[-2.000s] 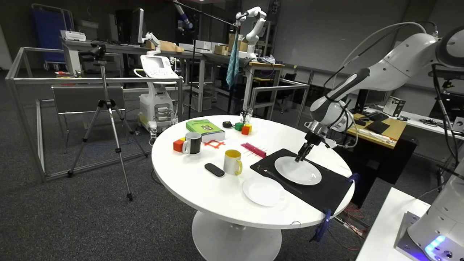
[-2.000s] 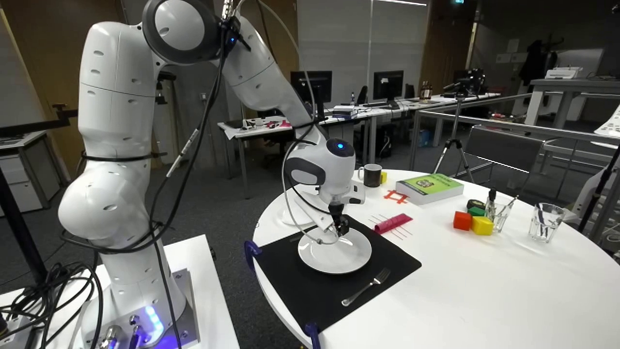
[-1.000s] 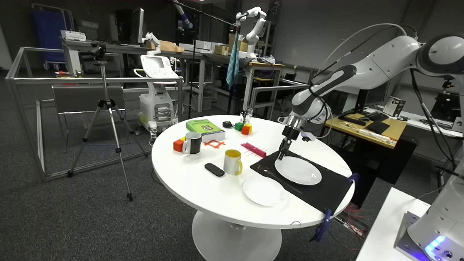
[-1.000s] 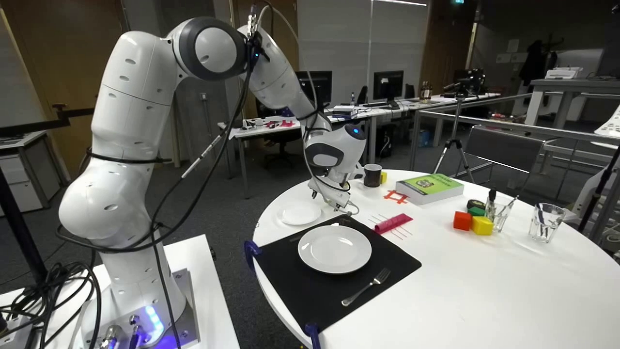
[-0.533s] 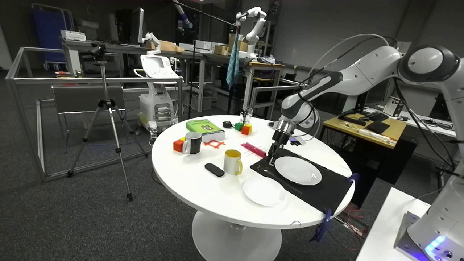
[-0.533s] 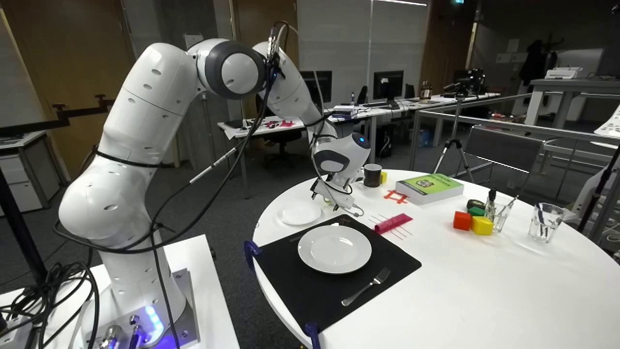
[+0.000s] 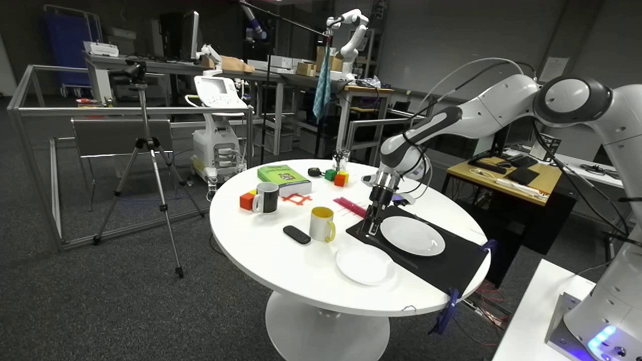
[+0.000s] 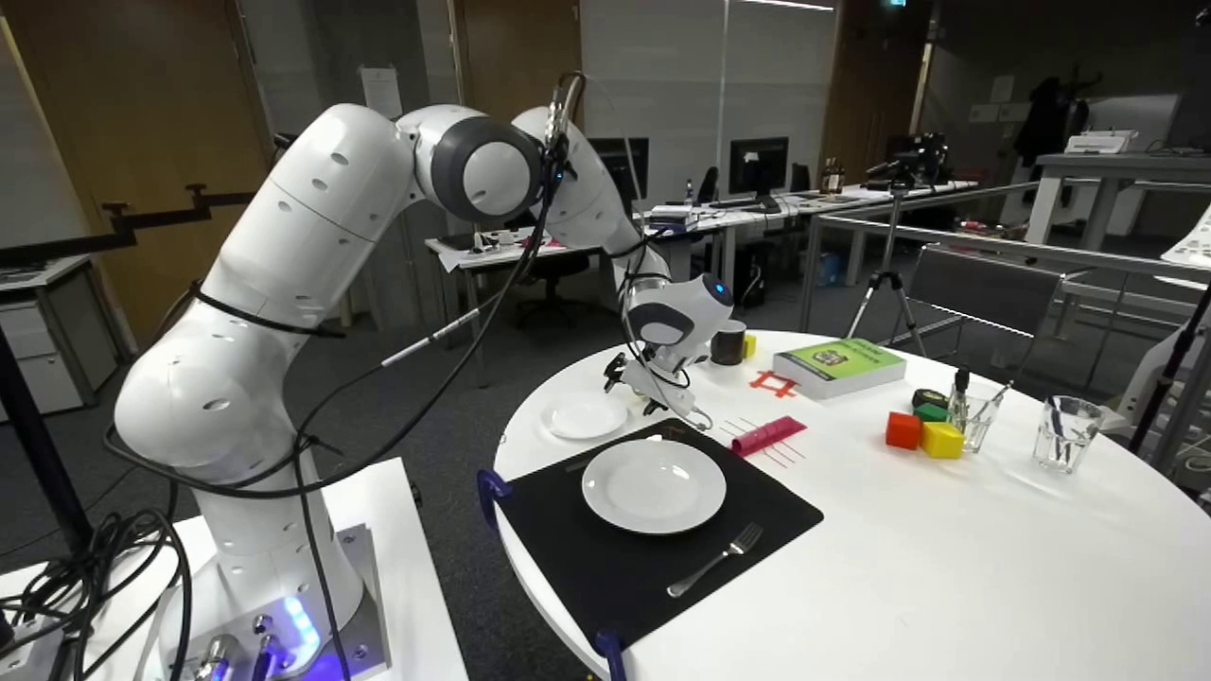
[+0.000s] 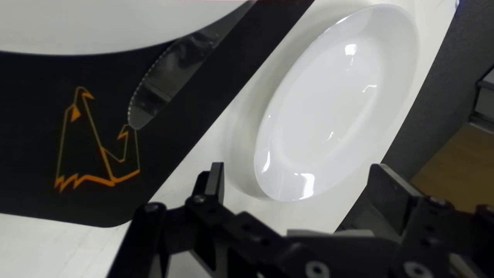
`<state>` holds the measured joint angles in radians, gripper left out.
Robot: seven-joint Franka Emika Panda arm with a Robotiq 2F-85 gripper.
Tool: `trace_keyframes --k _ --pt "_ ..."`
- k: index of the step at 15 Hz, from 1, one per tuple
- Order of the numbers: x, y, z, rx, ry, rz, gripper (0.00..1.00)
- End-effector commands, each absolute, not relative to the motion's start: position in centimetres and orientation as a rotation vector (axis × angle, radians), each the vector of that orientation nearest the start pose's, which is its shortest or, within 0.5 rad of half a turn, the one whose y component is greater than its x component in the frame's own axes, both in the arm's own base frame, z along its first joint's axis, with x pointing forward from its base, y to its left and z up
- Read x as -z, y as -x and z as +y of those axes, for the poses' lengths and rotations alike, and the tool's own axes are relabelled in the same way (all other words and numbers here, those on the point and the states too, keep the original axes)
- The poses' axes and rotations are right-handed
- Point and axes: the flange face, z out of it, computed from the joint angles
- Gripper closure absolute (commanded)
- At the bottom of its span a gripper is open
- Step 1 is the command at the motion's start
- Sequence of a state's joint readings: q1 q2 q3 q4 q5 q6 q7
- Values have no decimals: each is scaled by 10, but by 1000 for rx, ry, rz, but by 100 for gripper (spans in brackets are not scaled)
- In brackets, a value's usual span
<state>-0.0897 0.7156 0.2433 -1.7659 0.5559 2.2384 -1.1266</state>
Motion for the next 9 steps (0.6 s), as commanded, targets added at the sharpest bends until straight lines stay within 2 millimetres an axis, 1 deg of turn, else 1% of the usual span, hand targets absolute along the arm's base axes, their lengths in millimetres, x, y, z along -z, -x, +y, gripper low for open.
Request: trace_keyframes --k 1,9 --pt "-154 -638 107 26 2257 -1073 0" --pt "-137 -643 114 -49 2201 -1081 0"
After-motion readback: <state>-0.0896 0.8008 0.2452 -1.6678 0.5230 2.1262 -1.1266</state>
